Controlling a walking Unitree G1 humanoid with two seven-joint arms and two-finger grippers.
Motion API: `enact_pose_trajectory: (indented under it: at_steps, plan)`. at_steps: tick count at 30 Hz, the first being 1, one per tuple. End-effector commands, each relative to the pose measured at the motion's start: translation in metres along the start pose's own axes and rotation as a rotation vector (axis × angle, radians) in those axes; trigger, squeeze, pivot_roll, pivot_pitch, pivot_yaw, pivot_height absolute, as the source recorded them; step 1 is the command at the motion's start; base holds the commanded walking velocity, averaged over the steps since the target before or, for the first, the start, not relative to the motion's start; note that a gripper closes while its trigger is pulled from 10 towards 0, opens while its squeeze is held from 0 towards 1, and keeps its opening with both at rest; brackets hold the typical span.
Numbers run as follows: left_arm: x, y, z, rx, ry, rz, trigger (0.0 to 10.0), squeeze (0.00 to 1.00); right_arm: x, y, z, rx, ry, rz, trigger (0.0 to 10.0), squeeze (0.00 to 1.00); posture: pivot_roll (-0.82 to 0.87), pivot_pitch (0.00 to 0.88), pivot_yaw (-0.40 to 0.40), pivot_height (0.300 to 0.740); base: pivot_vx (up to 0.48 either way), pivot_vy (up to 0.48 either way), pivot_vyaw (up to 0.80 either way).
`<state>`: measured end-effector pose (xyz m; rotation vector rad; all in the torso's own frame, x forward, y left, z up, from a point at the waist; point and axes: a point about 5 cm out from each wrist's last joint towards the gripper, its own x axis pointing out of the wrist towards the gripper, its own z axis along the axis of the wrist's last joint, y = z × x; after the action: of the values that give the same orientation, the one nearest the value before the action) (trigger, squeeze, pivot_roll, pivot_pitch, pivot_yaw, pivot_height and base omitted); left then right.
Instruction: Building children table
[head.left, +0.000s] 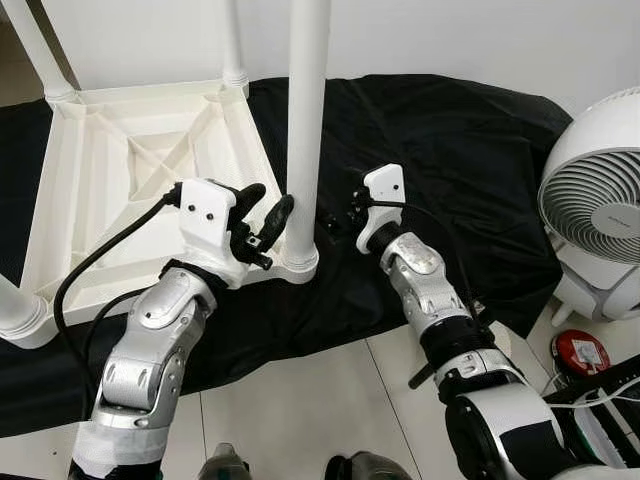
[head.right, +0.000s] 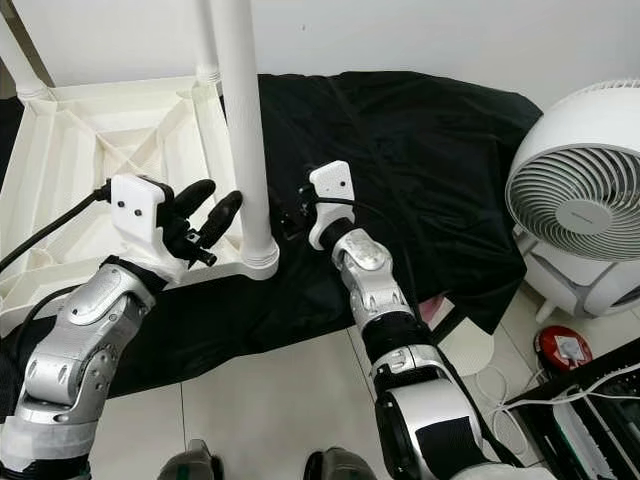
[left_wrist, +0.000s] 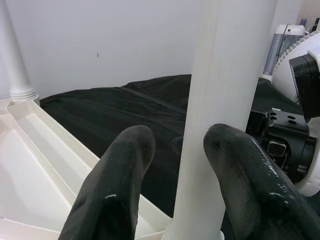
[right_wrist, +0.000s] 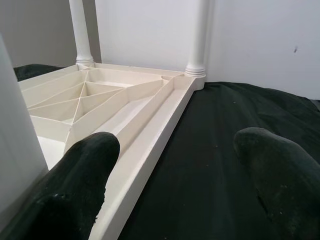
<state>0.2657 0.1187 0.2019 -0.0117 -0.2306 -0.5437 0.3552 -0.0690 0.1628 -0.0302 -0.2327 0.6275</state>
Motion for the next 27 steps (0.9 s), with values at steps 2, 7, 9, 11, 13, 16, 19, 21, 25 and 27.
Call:
enact_pose_trajectory:
  at_steps: [2,7,9,11,13,16,19,21,25,27]
  plan:
    - [-0.001,-0.006,0.001,-0.016,0.008,-0.043,10.0,0.0,0.005,0.032,-0.012,0.021,0.033,0.122,10.0,0.0,0.12,0.041,-0.033,0.74,0.0,0.0,0.0]
    - [-0.007,-0.001,0.001,-0.023,0.018,-0.061,10.0,0.0,0.005,0.036,-0.013,0.024,0.033,0.13,10.0,0.0,0.12,0.045,-0.034,0.74,0.0,0.0,0.0]
    - [-0.008,0.006,0.0,0.001,0.032,-0.029,10.0,0.0,0.005,0.036,-0.014,0.023,0.034,0.129,10.0,0.0,0.12,0.05,-0.032,0.74,0.0,0.0,0.0]
    - [-0.008,0.011,0.0,0.019,0.042,-0.004,10.0,0.0,0.005,0.036,-0.014,0.022,0.035,0.128,10.0,0.0,0.12,0.05,-0.032,0.74,0.0,0.0,0.0]
    - [-0.008,0.024,-0.004,0.064,0.075,0.088,10.0,0.0,0.005,0.037,-0.014,0.026,0.033,0.121,10.0,0.0,0.12,0.056,-0.035,0.74,0.0,0.0,0.0]
    - [-0.009,0.03,-0.006,0.08,0.089,0.13,10.0,0.0,0.004,0.036,-0.015,0.029,0.03,0.101,10.0,0.0,0.12,0.057,-0.036,0.74,0.0,0.0,0.0]
    - [-0.01,0.035,-0.009,0.097,0.106,0.172,10.0,0.0,0.002,0.032,-0.015,0.027,0.026,0.063,10.0,0.0,0.12,0.057,-0.038,0.74,0.0,0.0,0.0]
    - [-0.011,0.036,-0.009,0.101,0.108,0.183,10.0,0.0,0.0,0.028,-0.015,0.022,0.021,0.027,10.0,0.0,0.12,0.058,-0.043,0.74,0.0,0.0,0.0]
    - [-0.012,0.038,-0.01,0.113,0.118,0.204,10.0,0.0,-0.01,0.01,-0.015,0.02,0.013,-0.093,10.0,0.0,0.13,0.06,-0.053,0.74,0.0,0.0,0.0]
    - [-0.014,0.04,-0.013,0.124,0.131,0.224,10.0,0.0,-0.017,0.0,-0.015,0.018,0.007,-0.164,10.0,0.0,0.13,0.06,-0.053,0.74,0.0,0.0,0.0]
